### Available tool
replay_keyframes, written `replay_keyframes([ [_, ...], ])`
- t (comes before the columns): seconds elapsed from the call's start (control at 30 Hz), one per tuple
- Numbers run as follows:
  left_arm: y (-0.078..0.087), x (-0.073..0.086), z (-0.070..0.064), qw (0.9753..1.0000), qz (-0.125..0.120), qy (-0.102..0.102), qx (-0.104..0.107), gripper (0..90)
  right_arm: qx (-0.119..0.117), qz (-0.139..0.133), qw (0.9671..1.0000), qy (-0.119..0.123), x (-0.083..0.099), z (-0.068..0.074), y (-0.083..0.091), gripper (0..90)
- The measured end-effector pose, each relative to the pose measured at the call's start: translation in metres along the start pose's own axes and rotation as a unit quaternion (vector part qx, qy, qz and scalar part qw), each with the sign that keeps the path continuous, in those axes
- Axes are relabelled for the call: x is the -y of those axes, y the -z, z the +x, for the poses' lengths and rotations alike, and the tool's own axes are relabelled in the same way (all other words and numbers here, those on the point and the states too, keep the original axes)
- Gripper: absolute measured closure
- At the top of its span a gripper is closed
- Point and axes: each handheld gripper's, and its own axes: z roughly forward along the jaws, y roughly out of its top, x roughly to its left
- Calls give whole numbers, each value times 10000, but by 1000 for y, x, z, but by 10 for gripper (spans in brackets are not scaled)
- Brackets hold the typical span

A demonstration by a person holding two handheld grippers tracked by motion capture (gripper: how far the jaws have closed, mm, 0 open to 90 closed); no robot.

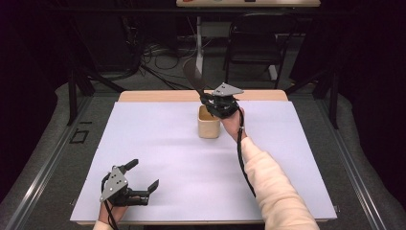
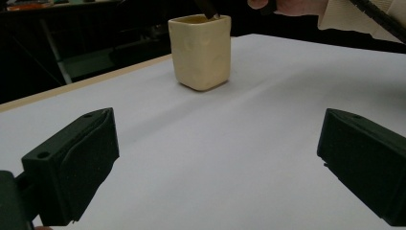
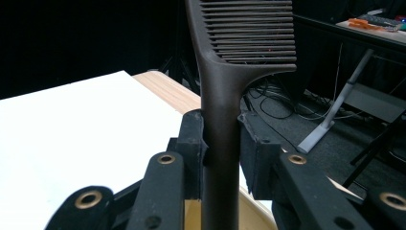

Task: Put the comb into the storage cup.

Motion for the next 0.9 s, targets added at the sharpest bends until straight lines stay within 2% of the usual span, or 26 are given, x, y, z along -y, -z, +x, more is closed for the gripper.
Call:
replay_keyframes([
  [0.9,0,0,0,10000,8,1,-7,6,-110,212,9997,51,9,2,-5,723],
])
